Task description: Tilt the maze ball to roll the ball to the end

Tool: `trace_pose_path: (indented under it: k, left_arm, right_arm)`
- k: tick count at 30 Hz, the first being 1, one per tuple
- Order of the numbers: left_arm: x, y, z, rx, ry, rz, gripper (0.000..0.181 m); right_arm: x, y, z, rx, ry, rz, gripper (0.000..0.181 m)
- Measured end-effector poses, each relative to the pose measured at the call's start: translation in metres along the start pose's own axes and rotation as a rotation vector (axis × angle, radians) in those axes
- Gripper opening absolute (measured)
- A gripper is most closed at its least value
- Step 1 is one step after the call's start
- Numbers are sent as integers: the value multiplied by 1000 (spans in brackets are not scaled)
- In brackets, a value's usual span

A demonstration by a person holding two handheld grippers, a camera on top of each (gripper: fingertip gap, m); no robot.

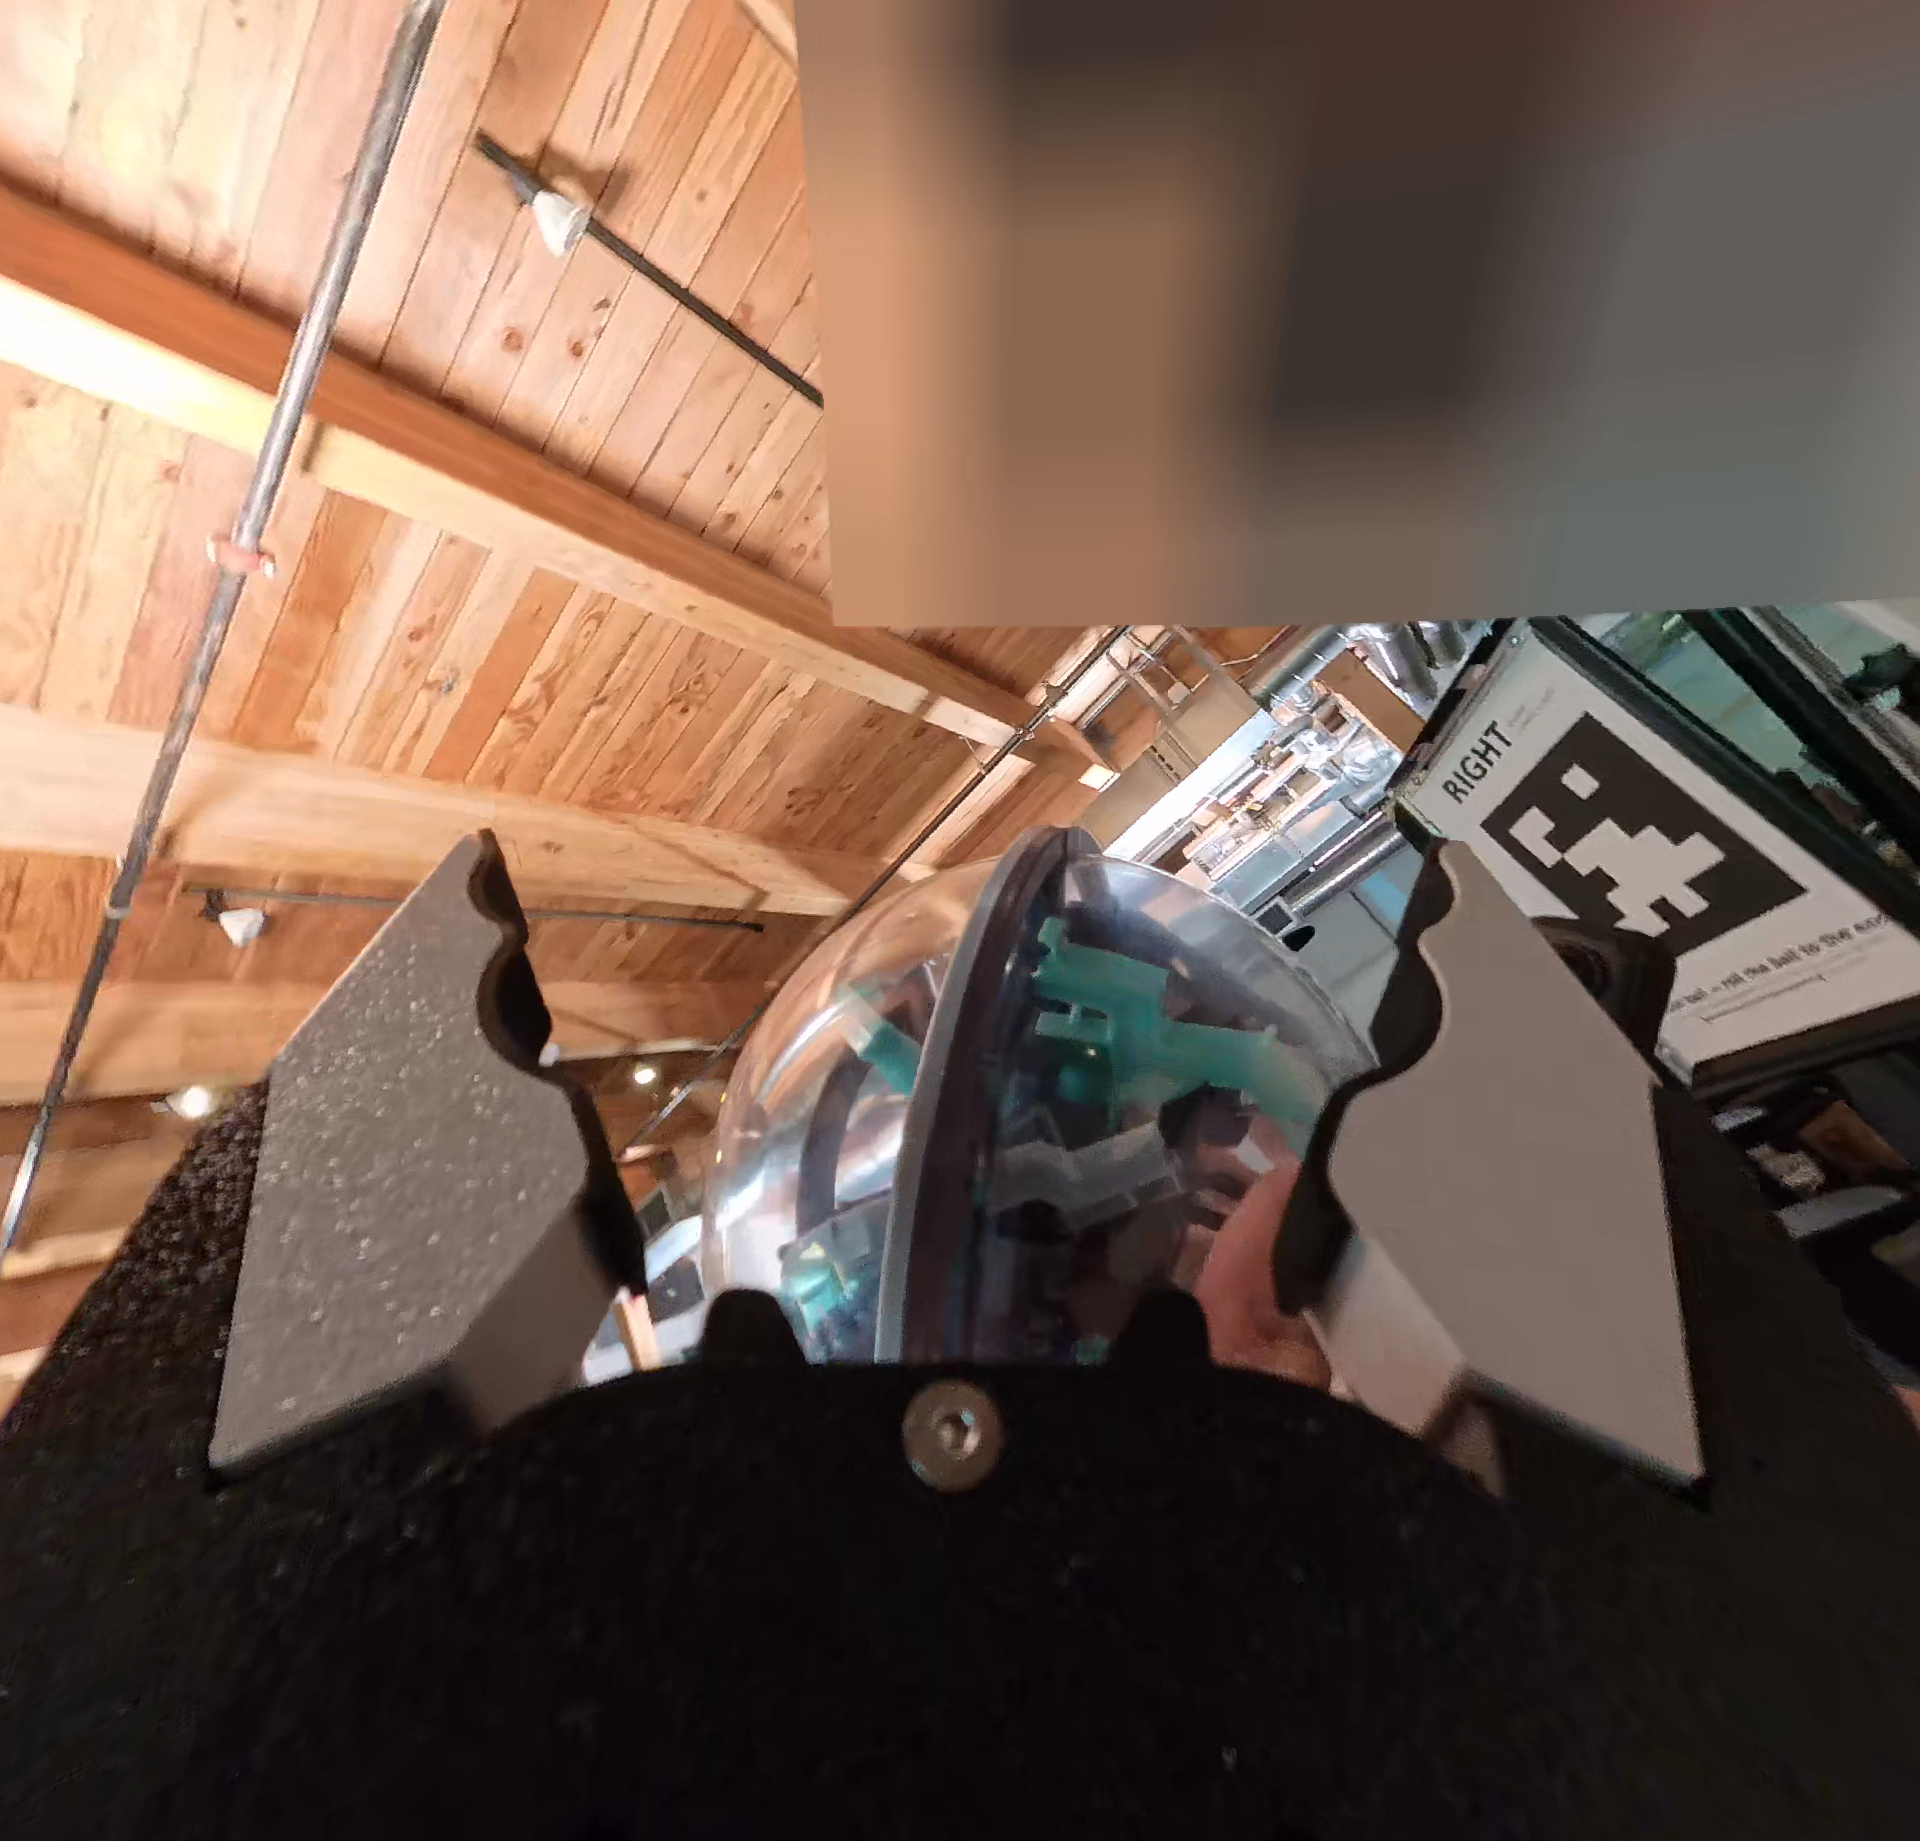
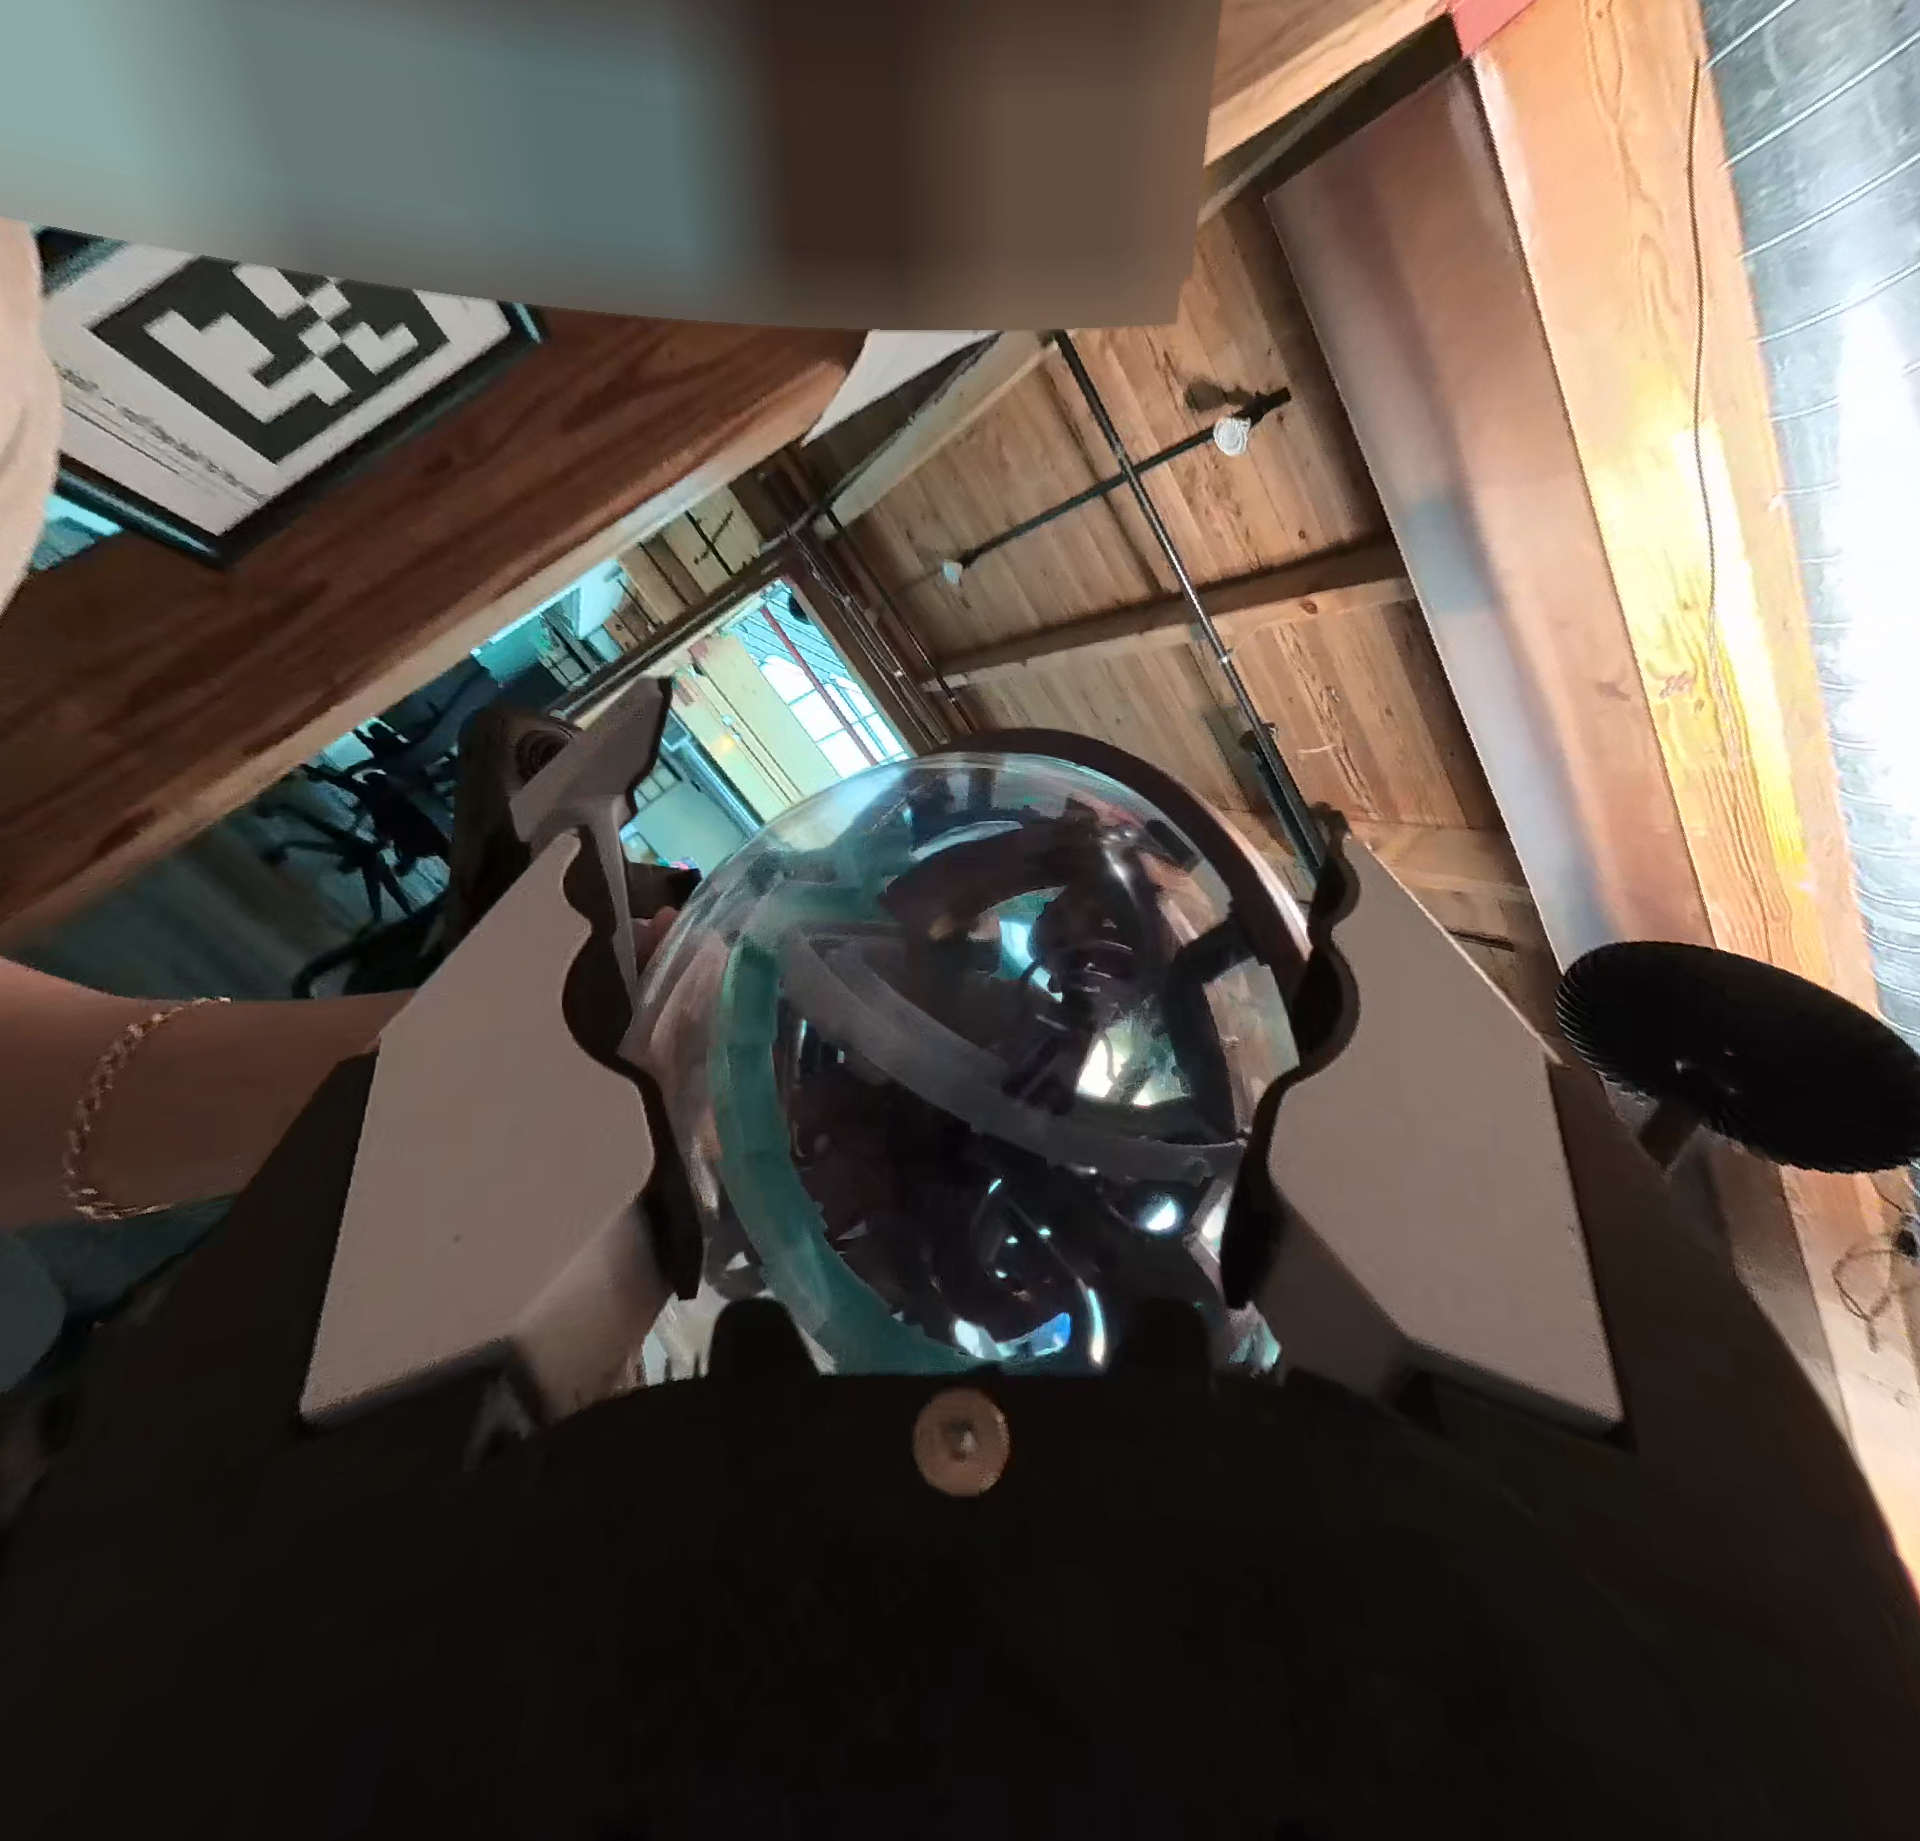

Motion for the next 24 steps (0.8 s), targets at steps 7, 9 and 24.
trace_pose_path:
  k: [7,9,24]
  left_arm:
    - [-5,-17,-5,77,-15,-185,157]
    - [-6,-20,-7,88,-10,-232,157]
    - [-5,-43,-24,224,-27,-486,157]
  right_arm:
    - [-5,0,5,-5,-10,-24,126]
    - [-5,-2,9,0,-27,-56,128]
    - [-9,-6,26,27,31,-61,127]
Point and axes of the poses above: each gripper's, where its closed fingertips meet, z out along the fingers, x out of its top, y = z × x across the jaws, the point moved 8 cm from there along -z, back along the fingers, and after that the axes turned 10 degrees about x, right-handed, at the moved point
